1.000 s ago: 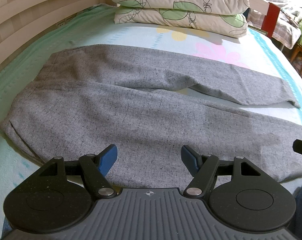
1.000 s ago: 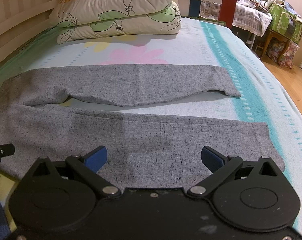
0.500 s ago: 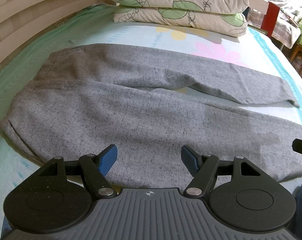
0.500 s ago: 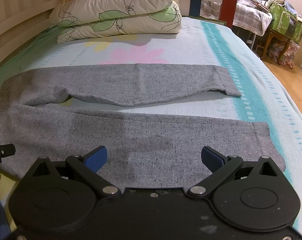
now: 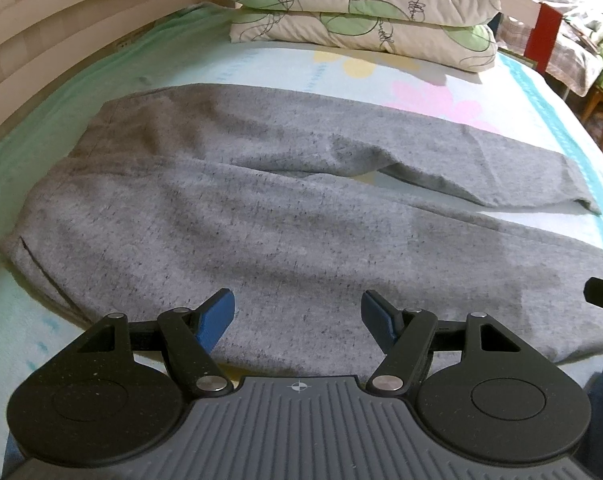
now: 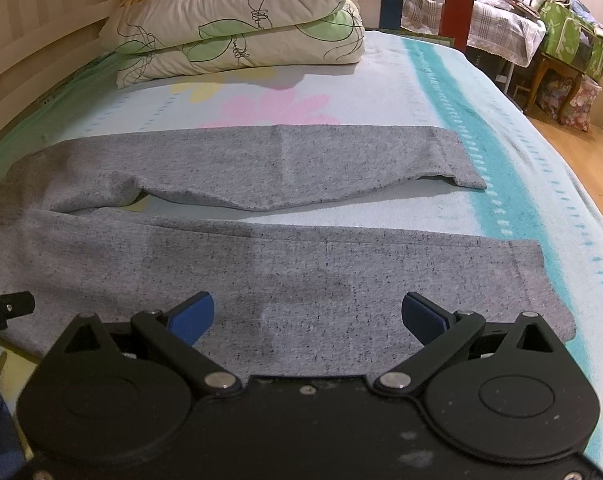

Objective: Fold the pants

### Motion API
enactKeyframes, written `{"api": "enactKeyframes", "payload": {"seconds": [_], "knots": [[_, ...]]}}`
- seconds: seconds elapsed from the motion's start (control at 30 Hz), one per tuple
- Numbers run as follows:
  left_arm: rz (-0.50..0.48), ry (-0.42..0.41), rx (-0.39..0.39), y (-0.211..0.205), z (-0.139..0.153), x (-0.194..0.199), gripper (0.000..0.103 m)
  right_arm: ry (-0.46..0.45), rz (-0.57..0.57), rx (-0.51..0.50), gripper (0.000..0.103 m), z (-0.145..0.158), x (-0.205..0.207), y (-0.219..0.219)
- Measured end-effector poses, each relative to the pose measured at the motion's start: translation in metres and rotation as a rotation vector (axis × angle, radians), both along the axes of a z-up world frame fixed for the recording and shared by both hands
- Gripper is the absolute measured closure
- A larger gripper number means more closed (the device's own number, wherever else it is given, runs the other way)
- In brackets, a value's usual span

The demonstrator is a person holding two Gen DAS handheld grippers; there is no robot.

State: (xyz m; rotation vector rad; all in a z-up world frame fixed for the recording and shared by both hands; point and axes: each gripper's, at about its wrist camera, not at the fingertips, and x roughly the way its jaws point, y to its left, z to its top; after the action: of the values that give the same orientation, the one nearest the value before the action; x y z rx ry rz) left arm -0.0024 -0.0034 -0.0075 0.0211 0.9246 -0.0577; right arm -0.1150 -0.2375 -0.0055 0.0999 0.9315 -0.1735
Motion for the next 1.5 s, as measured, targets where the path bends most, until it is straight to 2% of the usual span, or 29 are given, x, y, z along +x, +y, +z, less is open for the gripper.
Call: {"api": "enactKeyframes", "payload": {"seconds": [0.4, 0.7, 0.77, 0.9, 1.17, 1.3, 1.5], "knots": [[-0.006, 0.009, -0.005, 0.001, 0.002, 0.000, 0.036, 0.011, 0.004, 0.029, 0.000, 0.001, 0.003, -0.004], [-0.038, 0.024, -0.004, -0.002, 0.002, 0.009, 0.036, 0.005, -0.025, 0.086, 0.000, -0.001, 0.013, -0.021], [-0.047, 0.025, 0.005, -0.004, 0.001, 0.015, 0.036, 0.006, -0.043, 0.092, 0.000, -0.004, 0.024, -0.032], [-0.063, 0.019, 0.026, -0.010, 0.000, 0.038, 0.036, -0.002, -0.067, 0.036, 0.000, -0.008, 0.054, -0.060], [-0.091, 0.004, 0.023, -0.025, -0.004, 0.096, 0.036, -0.025, -0.134, -0.043, 0.000, -0.018, 0.131, -0.145], [-0.068, -0.011, 0.028, -0.026, -0.004, 0.129, 0.036, -0.011, -0.158, -0.078, 0.000, -0.034, 0.166, -0.181], [-0.010, 0.019, 0.012, -0.018, -0.016, 0.170, 0.036, -0.019, -0.213, -0.030, 0.001, -0.052, 0.203, -0.227]]}}
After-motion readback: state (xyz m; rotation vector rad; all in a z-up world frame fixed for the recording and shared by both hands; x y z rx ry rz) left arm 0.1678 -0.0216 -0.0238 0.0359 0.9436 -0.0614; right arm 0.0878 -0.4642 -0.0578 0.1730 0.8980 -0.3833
